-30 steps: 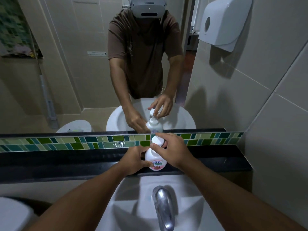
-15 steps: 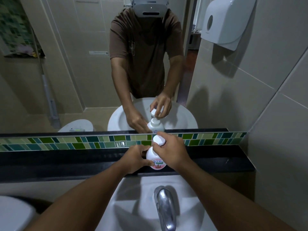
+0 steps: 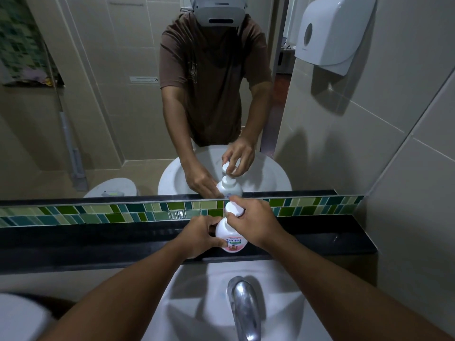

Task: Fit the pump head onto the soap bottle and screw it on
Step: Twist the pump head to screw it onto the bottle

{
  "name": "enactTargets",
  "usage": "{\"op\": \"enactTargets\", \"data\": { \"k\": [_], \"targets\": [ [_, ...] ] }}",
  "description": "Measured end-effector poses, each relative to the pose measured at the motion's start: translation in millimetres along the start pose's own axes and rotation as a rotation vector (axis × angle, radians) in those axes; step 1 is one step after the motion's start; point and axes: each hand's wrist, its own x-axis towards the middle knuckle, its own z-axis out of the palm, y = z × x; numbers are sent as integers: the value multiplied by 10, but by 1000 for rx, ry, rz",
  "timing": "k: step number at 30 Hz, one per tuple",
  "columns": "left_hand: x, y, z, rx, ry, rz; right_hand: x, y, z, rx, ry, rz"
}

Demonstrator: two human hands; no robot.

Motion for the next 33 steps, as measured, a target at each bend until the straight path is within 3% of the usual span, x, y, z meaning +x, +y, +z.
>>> {"op": "enactTargets", "data": {
  "k": [7,33],
  "targets": [
    [-3,-7,10,6,14,-5,24,21,-64,-3,-81,-18],
    [-23,5,21,9,41,19,41,27,-141,27,-113,-60]
  ]
}}
